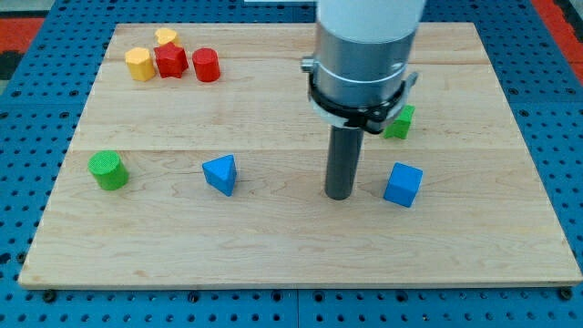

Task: Move the blue cube diagonally bottom right to the green star

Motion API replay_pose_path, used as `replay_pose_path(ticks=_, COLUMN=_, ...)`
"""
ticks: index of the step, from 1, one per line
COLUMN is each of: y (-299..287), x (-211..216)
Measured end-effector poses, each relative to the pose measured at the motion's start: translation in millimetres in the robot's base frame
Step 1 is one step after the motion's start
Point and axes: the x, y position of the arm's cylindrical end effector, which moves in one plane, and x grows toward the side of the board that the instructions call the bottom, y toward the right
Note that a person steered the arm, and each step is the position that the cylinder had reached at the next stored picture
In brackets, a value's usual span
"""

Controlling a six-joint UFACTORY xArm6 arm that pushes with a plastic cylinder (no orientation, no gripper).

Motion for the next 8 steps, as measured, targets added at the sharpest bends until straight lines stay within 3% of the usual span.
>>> replay_pose_path(ticks=1, y=41.9, x=22.7)
replay_pose_path(ticks=4, y=65.9, x=-64.5)
replay_pose_path(ticks=5, y=36.2, x=-59.6)
replay_pose_path(ticks=6, y=60.8, x=-20.5)
replay_pose_path(ticks=7, y=95.7, x=-36.2)
replay_pose_path(ticks=8, y=95.6, x=-79.4)
